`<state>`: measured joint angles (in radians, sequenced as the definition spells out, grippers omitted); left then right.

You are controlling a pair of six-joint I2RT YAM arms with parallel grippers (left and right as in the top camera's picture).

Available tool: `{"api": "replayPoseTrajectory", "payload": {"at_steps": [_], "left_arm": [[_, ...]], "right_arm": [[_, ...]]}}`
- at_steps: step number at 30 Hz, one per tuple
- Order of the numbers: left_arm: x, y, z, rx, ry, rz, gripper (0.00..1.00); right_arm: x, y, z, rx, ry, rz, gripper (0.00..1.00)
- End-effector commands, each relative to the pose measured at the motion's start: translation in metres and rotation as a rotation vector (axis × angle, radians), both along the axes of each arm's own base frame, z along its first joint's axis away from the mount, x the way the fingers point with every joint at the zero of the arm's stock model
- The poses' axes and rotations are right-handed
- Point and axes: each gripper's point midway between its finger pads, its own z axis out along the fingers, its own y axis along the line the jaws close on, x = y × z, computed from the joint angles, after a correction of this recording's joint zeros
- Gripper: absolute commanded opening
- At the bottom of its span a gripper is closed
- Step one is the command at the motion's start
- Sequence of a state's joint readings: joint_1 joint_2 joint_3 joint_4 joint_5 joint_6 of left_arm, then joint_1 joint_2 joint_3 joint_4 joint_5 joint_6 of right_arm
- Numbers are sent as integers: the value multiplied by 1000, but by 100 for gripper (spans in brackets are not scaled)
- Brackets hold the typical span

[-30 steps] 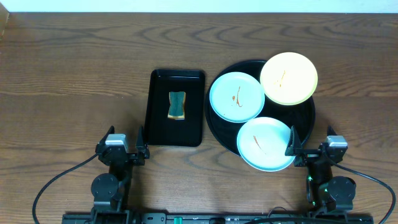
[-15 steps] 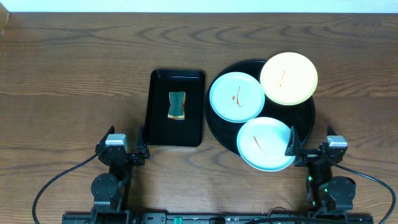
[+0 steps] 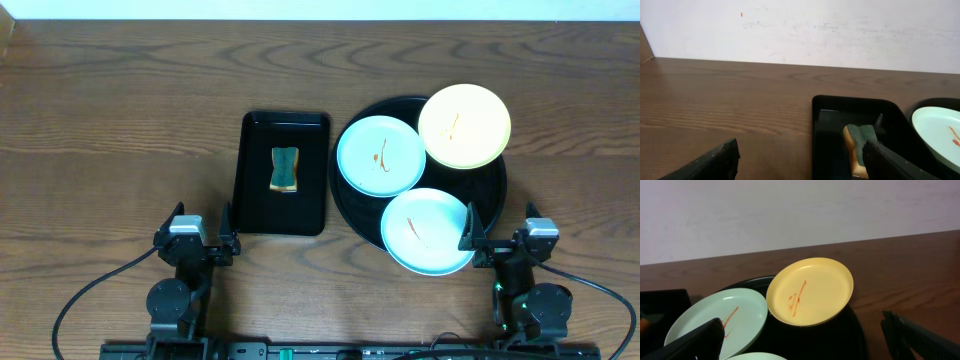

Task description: Clean dirty plates on tray and stack at the side

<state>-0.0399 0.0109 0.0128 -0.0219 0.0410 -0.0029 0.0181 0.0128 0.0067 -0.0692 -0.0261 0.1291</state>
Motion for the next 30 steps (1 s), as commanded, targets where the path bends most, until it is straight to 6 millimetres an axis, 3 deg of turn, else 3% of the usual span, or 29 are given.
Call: {"api": "replayPoseTrajectory", "payload": {"at_steps": [1, 30], "left_arm": [[-1, 6, -15, 1, 52, 33, 80], [0, 6, -11, -99, 99, 49, 80]], "right_arm": [[0, 5, -1, 12, 5, 19, 99], [0, 5, 1, 13, -4, 19, 99]]}}
